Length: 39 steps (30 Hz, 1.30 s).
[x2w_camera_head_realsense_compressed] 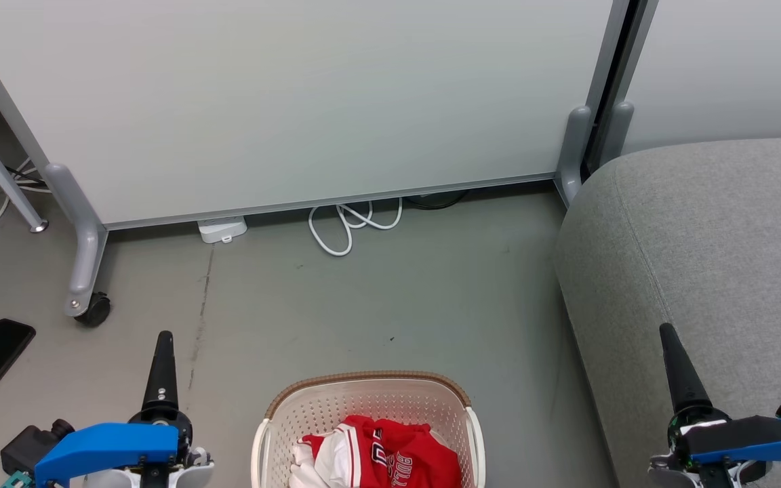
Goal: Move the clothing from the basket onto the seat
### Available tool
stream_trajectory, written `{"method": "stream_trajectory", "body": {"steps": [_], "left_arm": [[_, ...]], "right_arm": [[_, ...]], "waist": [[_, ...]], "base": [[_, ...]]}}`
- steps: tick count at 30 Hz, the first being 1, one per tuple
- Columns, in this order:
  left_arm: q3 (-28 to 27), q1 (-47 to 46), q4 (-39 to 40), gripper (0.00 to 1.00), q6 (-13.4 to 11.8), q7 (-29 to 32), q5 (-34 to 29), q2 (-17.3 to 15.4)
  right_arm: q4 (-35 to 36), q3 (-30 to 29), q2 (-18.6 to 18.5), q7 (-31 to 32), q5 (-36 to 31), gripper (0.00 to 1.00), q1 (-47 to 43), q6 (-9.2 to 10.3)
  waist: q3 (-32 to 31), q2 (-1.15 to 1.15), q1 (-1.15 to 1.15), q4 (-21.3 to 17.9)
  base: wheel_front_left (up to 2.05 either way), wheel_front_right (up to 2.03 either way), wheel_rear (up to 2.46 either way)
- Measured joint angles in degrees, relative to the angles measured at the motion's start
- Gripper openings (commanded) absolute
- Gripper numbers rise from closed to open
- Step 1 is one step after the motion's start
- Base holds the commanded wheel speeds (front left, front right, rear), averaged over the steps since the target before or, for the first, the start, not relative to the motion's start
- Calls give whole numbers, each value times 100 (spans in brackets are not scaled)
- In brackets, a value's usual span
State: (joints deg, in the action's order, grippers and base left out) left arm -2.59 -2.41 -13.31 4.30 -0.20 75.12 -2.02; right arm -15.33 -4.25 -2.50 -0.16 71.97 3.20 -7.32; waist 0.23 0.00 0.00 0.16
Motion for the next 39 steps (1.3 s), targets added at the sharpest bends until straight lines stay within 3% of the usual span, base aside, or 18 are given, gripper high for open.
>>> {"method": "stream_trajectory", "body": {"steps": [12,25,39], "left_arm": [[204,26,100,100,-124,-252,-1599,-14],[435,49,107,100,-202,-497,-3041,-91],[661,58,73,100,-281,-727,-4172,-234]], "right_arm": [[125,131,-1,-253,-1689,100,2,0],[192,201,-2,-501,-2802,100,0,0],[124,285,-4,-738,-3843,100,-1,-5]], "waist": [[3,0,0,16],[-10,0,0,43],[-43,0,0,59]], "base": [[0,0,0],[0,0,0],[0,0,0]]}}
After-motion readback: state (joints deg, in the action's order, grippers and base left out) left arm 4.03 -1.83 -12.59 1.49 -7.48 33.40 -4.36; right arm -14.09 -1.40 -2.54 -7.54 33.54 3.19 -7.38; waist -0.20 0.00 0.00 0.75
